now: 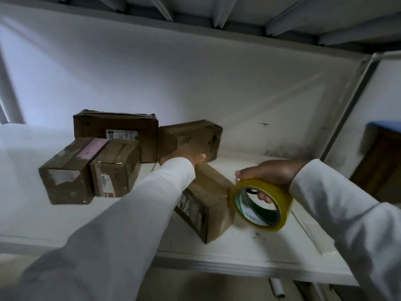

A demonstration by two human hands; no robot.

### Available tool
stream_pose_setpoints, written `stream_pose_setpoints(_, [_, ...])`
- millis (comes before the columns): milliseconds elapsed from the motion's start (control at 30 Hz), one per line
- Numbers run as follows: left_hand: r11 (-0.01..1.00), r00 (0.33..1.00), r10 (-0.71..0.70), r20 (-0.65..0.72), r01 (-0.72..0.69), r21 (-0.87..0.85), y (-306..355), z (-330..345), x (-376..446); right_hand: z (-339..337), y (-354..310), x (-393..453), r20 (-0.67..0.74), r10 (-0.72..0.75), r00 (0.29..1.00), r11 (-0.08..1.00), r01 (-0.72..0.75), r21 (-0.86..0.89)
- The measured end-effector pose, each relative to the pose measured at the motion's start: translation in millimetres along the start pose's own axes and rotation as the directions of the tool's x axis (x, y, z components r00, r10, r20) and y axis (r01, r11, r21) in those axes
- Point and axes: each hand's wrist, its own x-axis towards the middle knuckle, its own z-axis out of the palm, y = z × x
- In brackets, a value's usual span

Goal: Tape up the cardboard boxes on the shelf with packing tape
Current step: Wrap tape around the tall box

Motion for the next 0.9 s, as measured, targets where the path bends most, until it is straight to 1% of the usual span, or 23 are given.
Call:
stream_pose_setpoints(67, [1.0, 1.0, -0.019, -0.014, 0.02, 0.007, -0.3, 1.2, 1.8, 10.9, 21.4, 7.5, 0.008, 0.112, 0.994, 0.993, -0.112, -0.029])
stream_pose_setpoints(100, [1.0, 1.0, -0.009, -0.022, 0.009, 0.019, 0.0, 2.3, 1.9, 19.3, 30.4, 10.4, 0.017, 0.145, 0.989, 0.989, -0.145, -0.029])
stream_pose_setpoints(200, [0.999, 0.998, 0.029, -0.057, -0.027, 0.036, 3.0, 0.6, -3.3, 42.9, 44.1, 23.9, 0.014, 0.117, 0.993, 0.99, -0.117, 0.076])
stream_pose_setpoints(267, [0.997, 0.994, 0.062, -0.086, -0.058, 0.046, 3.9, -0.6, -10.4, 48.4, 40.7, 28.5, 0.042, 0.116, 0.992, 0.988, -0.12, 0.1])
stream_pose_setpoints(300, [0.99, 0.989, 0.089, -0.115, -0.076, 0.115, 3.9, -0.4, -13.1, 47.5, 38.2, 30.3, 0.052, 0.116, 0.992, 0.987, -0.121, 0.101])
stream_pose_setpoints(333, [0.964, 0.98, 0.139, -0.141, -0.101, 0.246, 4.5, 0.0, -15.2, 47.5, 34.4, 29.4, 0.057, 0.122, 0.991, 0.986, -0.127, 0.111])
stream_pose_setpoints(367, [0.908, 0.968, 0.201, -0.152, -0.125, 0.4, 6.4, 0.5, -17.1, 47.8, 32.1, 29.7, 0.056, 0.127, 0.99, 0.984, -0.133, 0.122])
stream_pose_setpoints(400, [0.843, 0.951, 0.264, -0.163, -0.146, 0.517, 10.3, 1.6, -17.9, 48.3, 31.0, 29.5, 0.055, 0.129, 0.99, 0.982, -0.136, 0.129])
stream_pose_setpoints(433, [0.799, 0.93, 0.328, -0.168, -0.178, 0.575, 16.2, 3.7, -19.2, 48.9, 31.3, 28.9, 0.052, 0.126, 0.991, 0.982, -0.132, 0.133])
stream_pose_setpoints(467, [0.775, 0.909, 0.387, -0.153, -0.231, 0.588, 22.8, 6.8, -21.0, 49.7, 32.0, 26.8, 0.054, 0.125, 0.991, 0.982, -0.131, 0.138])
stream_pose_setpoints(500, [0.773, 0.892, 0.437, -0.118, -0.305, 0.555, 27.3, 11.3, -21.7, 49.7, 33.4, 26.0, 0.055, 0.123, 0.991, 0.981, -0.13, 0.143])
stream_pose_setpoints(567, [0.813, 0.871, 0.491, -0.003, -0.457, 0.36, 29.9, 21.7, -23.5, 48.4, 36.1, 27.1, 0.062, 0.115, 0.991, 0.976, -0.124, 0.179])
stream_pose_setpoints(600, [0.811, 0.853, 0.52, 0.05, -0.512, 0.282, 27.1, 25.5, -26.7, 49.3, 35.1, 24.0, 0.068, 0.11, 0.992, 0.973, -0.122, 0.194])
stream_pose_setpoints(633, [0.794, 0.834, 0.544, 0.091, -0.547, 0.266, 23.7, 27.2, -29.6, 49.8, 34.4, 23.1, 0.07, 0.104, 0.992, 0.973, -0.116, 0.197])
stream_pose_setpoints(767, [0.721, 0.832, 0.526, 0.177, -0.546, 0.427, 15.3, 25.9, -25.6, 40.3, 36.5, 16.6, 0.055, 0.082, 0.995, 0.988, -0.089, 0.127])
stream_pose_setpoints(900, [0.68, 0.841, 0.503, 0.2, -0.528, 0.51, 26.4, 31.6, -24.7, 17.6, 44.3, 5.8, 0.024, 0.08, 0.996, 0.989, -0.082, 0.123])
